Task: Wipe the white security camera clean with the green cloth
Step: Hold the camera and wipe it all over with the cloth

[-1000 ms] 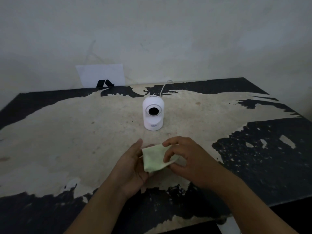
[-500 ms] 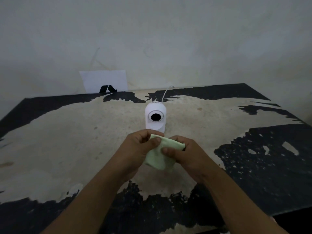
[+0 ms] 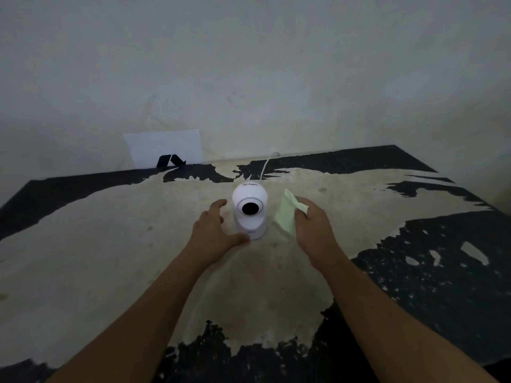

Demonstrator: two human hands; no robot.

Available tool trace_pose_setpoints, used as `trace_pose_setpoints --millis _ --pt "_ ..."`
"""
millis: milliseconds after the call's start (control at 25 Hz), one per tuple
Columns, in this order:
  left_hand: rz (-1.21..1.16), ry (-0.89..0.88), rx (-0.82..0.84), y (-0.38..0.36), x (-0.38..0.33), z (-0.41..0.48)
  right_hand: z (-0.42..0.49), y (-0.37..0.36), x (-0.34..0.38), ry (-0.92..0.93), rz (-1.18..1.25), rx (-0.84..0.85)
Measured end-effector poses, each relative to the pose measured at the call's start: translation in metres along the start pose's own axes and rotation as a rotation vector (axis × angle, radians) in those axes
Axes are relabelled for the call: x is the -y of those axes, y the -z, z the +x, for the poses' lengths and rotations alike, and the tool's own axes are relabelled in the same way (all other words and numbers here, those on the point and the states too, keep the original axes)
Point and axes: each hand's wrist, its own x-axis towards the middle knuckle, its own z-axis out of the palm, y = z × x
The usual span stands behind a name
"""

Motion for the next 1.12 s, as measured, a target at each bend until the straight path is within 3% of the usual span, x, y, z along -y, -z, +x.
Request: trace_pose_setpoints --millis 120,280,520,840,1120 --pt "0.118 0.003 0.040 -0.007 0.003 0.021 0.006 -0.025 0.001 0.001 -0.067 0.122" --pt "0.082 -0.035 0.050 -0.017 0.000 0.026 -0.001 -0.045 0.002 0.032 -0.146 0.250" --pt "0.165 -0.041 -0.002 -0.023 0.007 0.033 0.005 -0.046 0.025 0.073 -0.045 0.128" --pt "0.237 -0.021 -0.045 -0.024 0.005 0.032 -0.006 -0.053 0.003 -0.006 -0.141 0.243" --pt "0.249 0.001 -0.020 -0.023 0.005 0.033 0.003 -0.043 0.032 0.045 -0.100 0.174"
